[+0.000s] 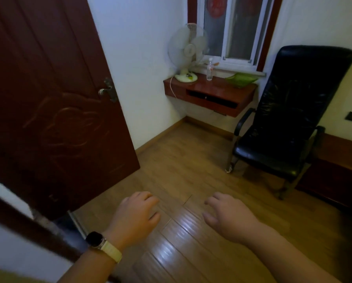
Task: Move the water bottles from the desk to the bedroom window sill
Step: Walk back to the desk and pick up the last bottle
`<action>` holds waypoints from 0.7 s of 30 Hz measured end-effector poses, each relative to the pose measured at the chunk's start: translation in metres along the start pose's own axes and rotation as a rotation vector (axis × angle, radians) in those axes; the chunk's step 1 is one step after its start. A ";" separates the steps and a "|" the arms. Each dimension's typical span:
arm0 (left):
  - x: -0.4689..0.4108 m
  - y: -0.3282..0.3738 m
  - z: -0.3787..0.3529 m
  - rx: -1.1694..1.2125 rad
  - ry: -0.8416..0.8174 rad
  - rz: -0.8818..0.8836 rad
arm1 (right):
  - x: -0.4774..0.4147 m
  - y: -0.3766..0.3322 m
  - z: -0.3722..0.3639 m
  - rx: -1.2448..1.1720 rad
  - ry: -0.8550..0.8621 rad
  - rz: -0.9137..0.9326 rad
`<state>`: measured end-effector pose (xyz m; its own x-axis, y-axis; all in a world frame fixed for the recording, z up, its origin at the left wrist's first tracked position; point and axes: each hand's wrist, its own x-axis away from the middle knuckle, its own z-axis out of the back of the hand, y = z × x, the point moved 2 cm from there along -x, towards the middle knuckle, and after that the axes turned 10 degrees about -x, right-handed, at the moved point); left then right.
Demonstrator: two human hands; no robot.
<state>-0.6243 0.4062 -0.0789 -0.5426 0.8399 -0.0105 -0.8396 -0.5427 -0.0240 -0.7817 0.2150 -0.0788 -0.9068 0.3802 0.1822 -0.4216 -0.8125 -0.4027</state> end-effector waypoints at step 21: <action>-0.373 -0.002 -0.016 -0.045 -0.027 -0.113 | -0.268 0.157 0.129 -0.016 0.106 -0.178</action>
<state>-0.4198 0.0940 -0.0913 -0.4452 0.8952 0.0219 -0.8939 -0.4429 -0.0683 -0.6057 -0.0719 -0.0749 -0.8122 0.5619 0.1569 -0.5741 -0.7218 -0.3866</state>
